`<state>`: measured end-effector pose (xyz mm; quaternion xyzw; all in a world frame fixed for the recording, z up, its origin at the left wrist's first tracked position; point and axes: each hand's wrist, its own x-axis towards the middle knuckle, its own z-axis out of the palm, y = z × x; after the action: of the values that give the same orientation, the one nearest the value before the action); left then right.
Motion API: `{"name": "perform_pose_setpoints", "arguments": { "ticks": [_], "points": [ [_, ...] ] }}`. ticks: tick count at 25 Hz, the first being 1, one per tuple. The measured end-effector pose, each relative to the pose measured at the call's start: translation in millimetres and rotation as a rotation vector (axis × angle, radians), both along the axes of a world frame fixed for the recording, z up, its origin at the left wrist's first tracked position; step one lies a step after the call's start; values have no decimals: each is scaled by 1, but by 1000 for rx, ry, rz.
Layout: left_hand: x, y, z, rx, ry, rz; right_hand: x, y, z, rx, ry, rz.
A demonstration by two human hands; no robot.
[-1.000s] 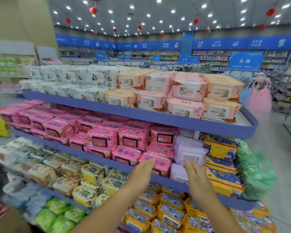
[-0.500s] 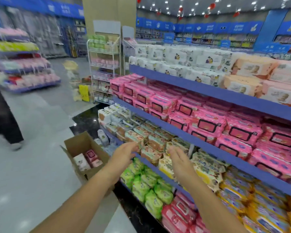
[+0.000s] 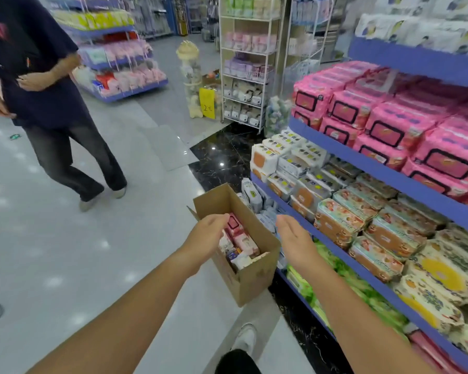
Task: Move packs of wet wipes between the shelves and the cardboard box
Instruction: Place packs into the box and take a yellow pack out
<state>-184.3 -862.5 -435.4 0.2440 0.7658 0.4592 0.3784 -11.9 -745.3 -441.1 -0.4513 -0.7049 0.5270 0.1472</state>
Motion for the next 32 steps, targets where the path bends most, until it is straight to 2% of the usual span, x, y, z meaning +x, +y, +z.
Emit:
{"name": "perform_pose_setpoints", "arguments": {
  "ticks": [7,12,17,21,24,25,27,30,32],
  "points": [
    [-179,123,-74,-214,4,-72,-157,110,-106,-137,-101,-18],
    [-267,219,-140,-347,-59,-222,-226,158,-177,-304,-188,-171],
    [-337,317,-264,-505,-30,-458,-287,199,-294,-396,-265,-366],
    [-380,371,-388,-608,72,-677,-327,206,-422,-523,-272,-486],
    [-415,387,-486,-758,122,-769,-346,203,-520,-678,-359,-529],
    [-427,391,-517,-814,158,-806,-350,205,-545,-764,-385,-589],
    [-446,392,-569,-950,253,-867,-358,203,-584,-964,-320,-913],
    [-464,395,-627,-1025,200,-873,-358,202,-633,-1253,9,-1413],
    [-478,394,-665,-1019,154,-850,-355,198,-660,-1269,207,-1618]
  ]
}}
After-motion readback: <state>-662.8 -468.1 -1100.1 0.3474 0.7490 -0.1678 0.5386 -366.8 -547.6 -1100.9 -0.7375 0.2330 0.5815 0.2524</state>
